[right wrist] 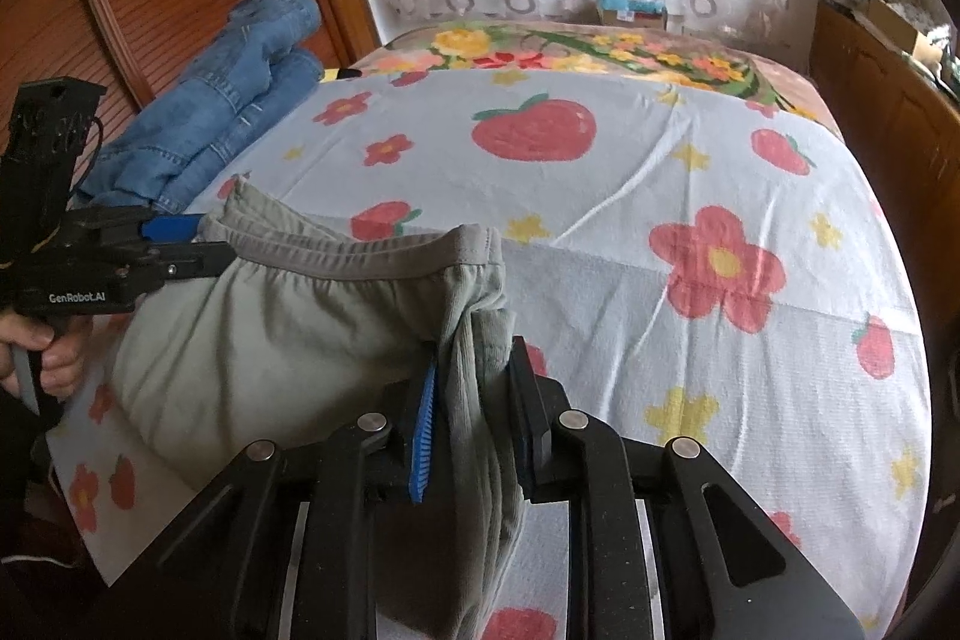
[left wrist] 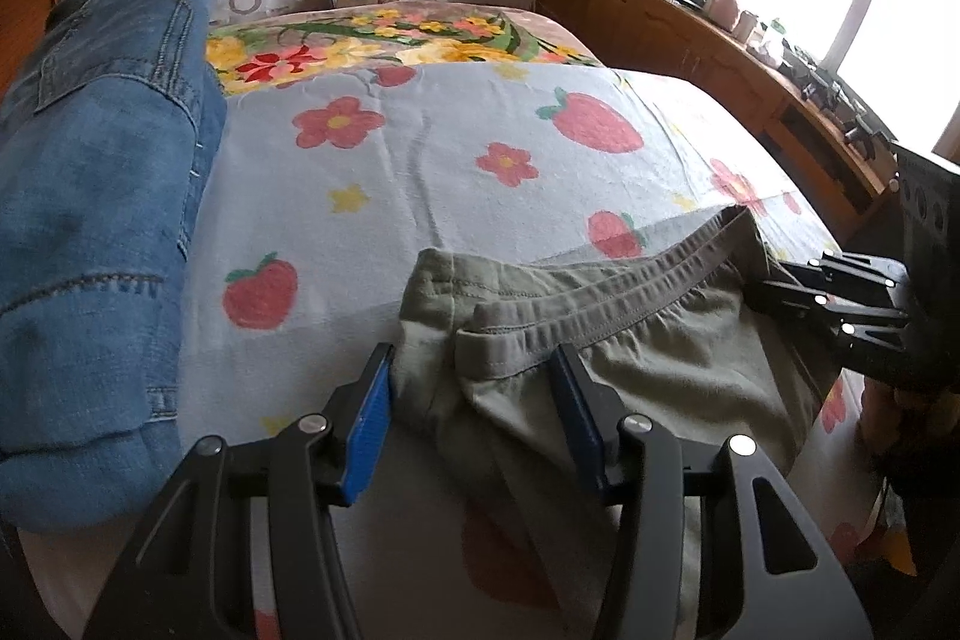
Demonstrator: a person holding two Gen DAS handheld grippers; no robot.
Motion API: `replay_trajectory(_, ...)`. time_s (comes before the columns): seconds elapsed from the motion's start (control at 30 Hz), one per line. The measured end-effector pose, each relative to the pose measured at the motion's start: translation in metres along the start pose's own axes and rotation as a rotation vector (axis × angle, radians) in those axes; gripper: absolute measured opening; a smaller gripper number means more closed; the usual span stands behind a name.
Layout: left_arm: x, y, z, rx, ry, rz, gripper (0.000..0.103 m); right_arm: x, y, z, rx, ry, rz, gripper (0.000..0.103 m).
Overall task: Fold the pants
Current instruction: 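Grasp the folded pants edge with the right tool, then grasp the pants waistband with the left tool while the right tool lifts them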
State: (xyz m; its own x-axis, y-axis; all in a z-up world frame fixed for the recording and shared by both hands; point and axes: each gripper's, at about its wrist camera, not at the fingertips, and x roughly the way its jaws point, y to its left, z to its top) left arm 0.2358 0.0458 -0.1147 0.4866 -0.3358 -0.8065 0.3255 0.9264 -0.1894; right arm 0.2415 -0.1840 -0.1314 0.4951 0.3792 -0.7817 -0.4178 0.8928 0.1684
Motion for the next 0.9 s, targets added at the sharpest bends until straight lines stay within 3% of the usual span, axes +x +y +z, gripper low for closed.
replay_trajectory(0.2, -0.003, -0.006, -0.001, 0.014, -0.005, -0.016, 0.021, -0.001, -0.001, -0.001, 0.006, -0.001, 0.005, 0.019)
replay_trajectory(0.3, -0.008, -0.009, -0.001, 0.014, -0.023, -0.010, 0.014, -0.001, 0.000, 0.000, 0.008, 0.004, 0.005, 0.019)
replay_trajectory(0.5, -0.022, -0.007, 0.000, -0.039, -0.062, -0.055, 0.013, -0.002, 0.000, 0.000, 0.017, 0.006, 0.011, 0.019)
replay_trajectory(0.9, -0.035, -0.025, -0.005, -0.004, -0.091, -0.022, 0.013, -0.003, 0.002, 0.002, 0.019, 0.013, 0.005, 0.017)
